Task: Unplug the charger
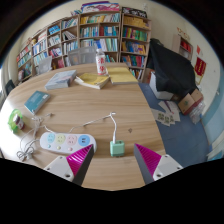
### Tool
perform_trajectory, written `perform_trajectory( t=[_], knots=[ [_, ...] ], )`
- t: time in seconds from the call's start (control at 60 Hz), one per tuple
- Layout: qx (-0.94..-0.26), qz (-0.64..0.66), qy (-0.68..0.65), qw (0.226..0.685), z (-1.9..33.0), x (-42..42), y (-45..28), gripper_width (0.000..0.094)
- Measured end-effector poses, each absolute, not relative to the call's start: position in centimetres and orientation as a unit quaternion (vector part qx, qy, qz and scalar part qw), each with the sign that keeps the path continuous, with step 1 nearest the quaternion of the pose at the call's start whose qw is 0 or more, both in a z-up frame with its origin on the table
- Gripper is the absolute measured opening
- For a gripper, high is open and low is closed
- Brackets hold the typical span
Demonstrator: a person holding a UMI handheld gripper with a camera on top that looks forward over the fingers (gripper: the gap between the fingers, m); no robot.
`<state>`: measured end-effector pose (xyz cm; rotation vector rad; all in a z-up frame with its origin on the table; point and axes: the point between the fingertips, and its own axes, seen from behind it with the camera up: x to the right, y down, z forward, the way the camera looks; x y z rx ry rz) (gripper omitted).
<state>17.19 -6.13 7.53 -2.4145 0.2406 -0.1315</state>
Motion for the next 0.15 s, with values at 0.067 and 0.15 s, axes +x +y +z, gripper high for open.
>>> perform_trajectory(
  t=[0.067,0.15],
  knots=[
    [-0.926,-0.057,0.099,0.36,9.2,17.0,-7.9,0.0851],
    [-0.919,-0.055,0.11,0.374,11.2,16.9,-10.7,0.0848]
  ],
)
